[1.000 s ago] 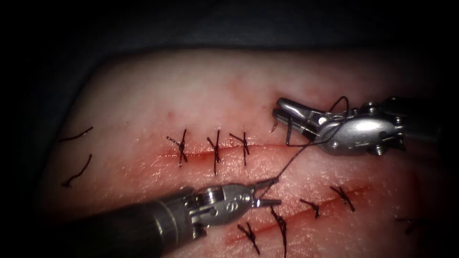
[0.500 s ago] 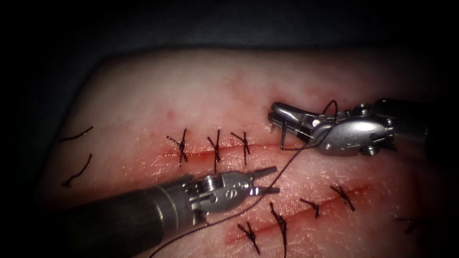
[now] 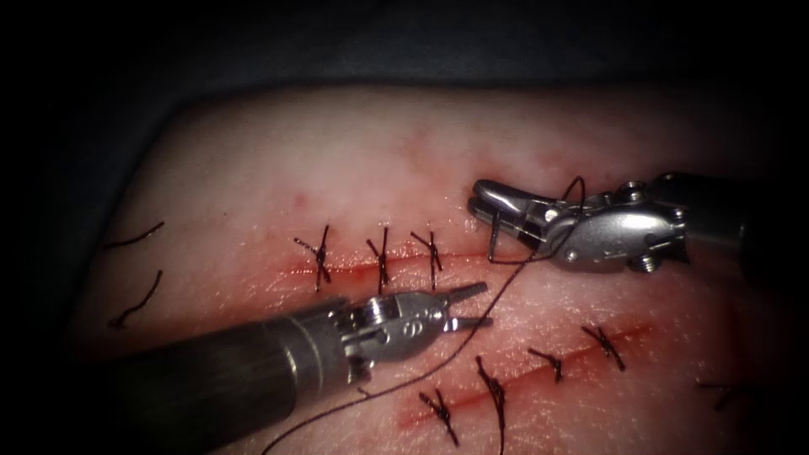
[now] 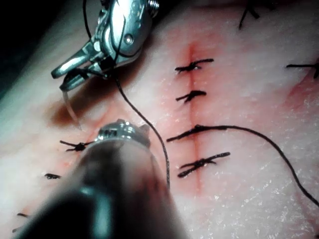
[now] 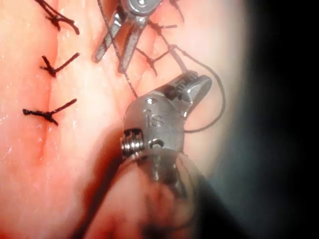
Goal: Wound Closure
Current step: Pierce flesh above wound with needle in right needle holder
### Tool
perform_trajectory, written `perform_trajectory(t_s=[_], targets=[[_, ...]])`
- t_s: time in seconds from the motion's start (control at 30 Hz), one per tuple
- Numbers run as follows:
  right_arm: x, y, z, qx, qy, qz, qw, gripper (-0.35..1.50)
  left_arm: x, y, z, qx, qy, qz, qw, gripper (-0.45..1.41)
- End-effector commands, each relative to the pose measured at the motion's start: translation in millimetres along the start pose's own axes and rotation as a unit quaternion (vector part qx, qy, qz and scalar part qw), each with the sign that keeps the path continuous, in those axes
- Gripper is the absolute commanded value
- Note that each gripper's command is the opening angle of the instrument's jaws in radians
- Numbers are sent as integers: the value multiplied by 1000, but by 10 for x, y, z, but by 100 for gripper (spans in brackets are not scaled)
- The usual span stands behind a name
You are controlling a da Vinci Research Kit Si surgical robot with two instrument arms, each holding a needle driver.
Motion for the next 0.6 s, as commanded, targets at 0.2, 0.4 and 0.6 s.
perform_trajectory(t_s=[0.2, 0.4, 0.6], targets=[[-8, -16, 11, 4, 3, -11, 1000, -35, 0, -4, 9, 0, -5, 2, 1000, -3], [-23, -37, 13, 11, 8, -39, 999, -35, -4, -1, -1, -3, -8, 5, 1000, -3], [-26, -66, 8, 25, 15, -59, 998, -35, -10, 5, -22, -3, -11, 8, 1000, -3]])
